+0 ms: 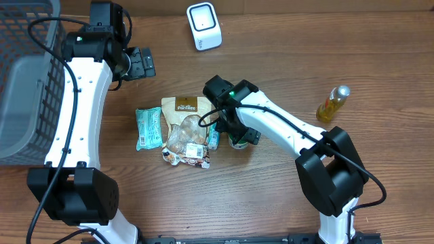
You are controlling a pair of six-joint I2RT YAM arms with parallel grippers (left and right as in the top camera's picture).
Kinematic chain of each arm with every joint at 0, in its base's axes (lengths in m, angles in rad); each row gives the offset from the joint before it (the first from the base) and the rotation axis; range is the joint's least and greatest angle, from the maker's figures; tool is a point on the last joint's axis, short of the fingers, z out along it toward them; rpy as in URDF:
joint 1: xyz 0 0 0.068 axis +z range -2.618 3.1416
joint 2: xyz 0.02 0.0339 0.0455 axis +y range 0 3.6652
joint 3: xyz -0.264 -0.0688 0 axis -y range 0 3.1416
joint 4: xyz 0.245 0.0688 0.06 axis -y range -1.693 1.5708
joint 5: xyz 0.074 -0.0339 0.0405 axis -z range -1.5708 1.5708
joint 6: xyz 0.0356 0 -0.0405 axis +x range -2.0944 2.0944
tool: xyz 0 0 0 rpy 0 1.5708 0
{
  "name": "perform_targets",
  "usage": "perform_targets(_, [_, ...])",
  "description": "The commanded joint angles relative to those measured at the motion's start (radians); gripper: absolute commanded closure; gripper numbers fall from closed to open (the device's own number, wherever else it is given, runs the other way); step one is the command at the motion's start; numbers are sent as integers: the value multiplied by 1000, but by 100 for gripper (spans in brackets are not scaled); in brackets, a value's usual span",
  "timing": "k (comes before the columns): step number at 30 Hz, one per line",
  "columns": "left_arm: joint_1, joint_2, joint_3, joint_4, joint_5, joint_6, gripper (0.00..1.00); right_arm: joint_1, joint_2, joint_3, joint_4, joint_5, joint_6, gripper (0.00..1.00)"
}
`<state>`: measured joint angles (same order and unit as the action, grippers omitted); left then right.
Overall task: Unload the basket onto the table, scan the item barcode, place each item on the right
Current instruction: 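Lower the right gripper around the green-lidded jar and close it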
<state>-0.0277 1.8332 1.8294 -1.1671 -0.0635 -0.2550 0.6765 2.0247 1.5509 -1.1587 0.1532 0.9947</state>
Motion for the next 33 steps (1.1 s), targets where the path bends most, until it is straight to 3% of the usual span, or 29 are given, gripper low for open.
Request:
perform_targets(1, [-6,-8,12,0,2,-3,1,1,-2,-2,12,3,1,21])
perform_targets(7, [-6,-8,12,0,2,-3,0,1,-2,-2,15,3,-57,28])
perform_targets(19, [-6,-8,12,0,2,-3,0,1,-2,-2,14,128,-69,29])
perform_targets(27, [-6,-8,12,0,2,-3,0,1,-2,-2,43,142,-219,36])
perform_targets(31, [-6,-8,12,0,2,-3,0,1,-2,-2,43,142,-219,36])
perform_targets(33, [-6,-8,12,0,2,-3,0,1,-2,-2,34,129,-218,27])
